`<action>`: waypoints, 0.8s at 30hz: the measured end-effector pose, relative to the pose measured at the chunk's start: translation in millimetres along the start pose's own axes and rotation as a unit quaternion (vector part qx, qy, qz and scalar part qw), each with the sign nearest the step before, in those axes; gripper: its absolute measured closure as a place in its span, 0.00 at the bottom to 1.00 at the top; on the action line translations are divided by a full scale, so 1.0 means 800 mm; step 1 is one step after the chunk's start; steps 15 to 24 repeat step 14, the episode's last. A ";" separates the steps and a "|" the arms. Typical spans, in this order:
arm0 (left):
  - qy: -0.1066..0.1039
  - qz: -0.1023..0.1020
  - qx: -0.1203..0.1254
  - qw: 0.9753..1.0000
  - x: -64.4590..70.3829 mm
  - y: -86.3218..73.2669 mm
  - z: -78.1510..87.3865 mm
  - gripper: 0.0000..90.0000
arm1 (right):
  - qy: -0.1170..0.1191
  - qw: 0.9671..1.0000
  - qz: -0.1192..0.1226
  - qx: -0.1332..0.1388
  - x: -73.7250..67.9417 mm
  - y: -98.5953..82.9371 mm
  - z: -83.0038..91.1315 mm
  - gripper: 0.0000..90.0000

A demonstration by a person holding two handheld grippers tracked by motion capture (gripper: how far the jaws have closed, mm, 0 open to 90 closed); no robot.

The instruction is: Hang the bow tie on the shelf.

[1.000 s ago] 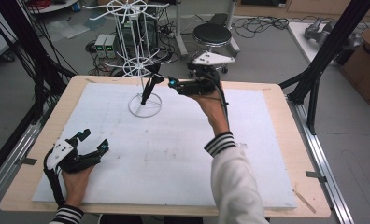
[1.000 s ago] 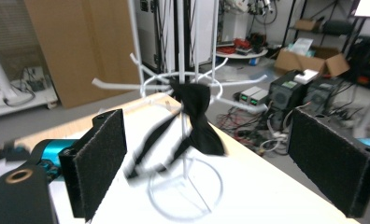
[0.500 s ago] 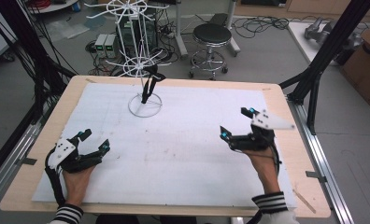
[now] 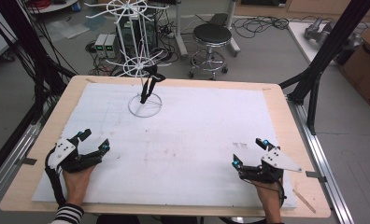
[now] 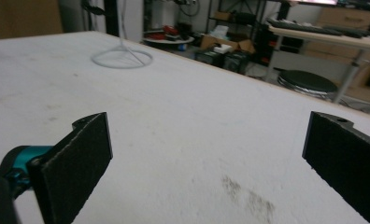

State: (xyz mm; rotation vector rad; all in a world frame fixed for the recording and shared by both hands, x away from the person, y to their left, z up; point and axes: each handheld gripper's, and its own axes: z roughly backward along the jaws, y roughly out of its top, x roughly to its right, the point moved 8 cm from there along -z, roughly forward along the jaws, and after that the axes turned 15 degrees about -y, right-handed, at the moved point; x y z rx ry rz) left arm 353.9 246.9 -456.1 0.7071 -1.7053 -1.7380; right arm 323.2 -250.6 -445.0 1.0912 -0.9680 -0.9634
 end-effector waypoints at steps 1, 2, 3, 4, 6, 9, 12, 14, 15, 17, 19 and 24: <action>0.000 0.000 -0.001 1.000 0.000 0.000 0.000 0.19 | -0.015 1.000 -0.009 0.000 0.002 -0.007 -0.002 0.00; 0.001 0.002 -0.001 1.000 0.000 0.000 0.000 0.19 | -0.021 1.000 -0.017 0.001 0.004 -0.011 -0.004 0.00; 0.000 0.002 -0.001 1.000 0.000 0.000 0.000 0.19 | -0.028 0.999 -0.024 0.002 0.005 -0.015 -0.007 0.00; 0.000 0.002 0.000 1.000 0.000 0.000 0.000 0.19 | -0.039 0.999 -0.029 0.002 0.007 -0.019 -0.009 0.00; 0.000 0.002 0.000 1.000 0.000 0.000 -0.001 0.19 | -0.061 0.997 -0.036 -0.001 0.010 -0.023 -0.013 0.01; 0.000 0.002 -0.001 1.000 0.000 0.000 0.000 0.19 | -0.087 0.995 -0.039 0.021 0.014 -0.020 -0.015 0.01; 0.000 0.002 -0.001 1.000 0.000 0.000 0.000 0.19 | -0.091 0.995 -0.042 0.021 0.014 -0.021 -0.014 0.01; 0.001 0.000 0.004 1.000 0.000 0.000 0.001 0.19 | -0.088 0.995 -0.046 0.023 0.015 -0.021 -0.014 0.01; 0.001 0.000 0.004 1.000 0.000 0.000 0.001 0.19 | -0.088 0.995 -0.046 0.023 0.015 -0.021 -0.014 0.01; 0.001 0.000 0.004 1.000 0.000 0.000 0.001 0.19 | -0.088 0.995 -0.046 0.023 0.015 -0.021 -0.014 0.01; 0.001 0.000 0.004 1.000 0.000 0.000 0.001 0.19 | -0.088 0.995 -0.046 0.023 0.015 -0.021 -0.014 0.01; 0.001 0.000 0.004 1.000 0.000 0.000 0.001 0.19 | -0.088 0.995 -0.046 0.023 0.015 -0.021 -0.014 0.01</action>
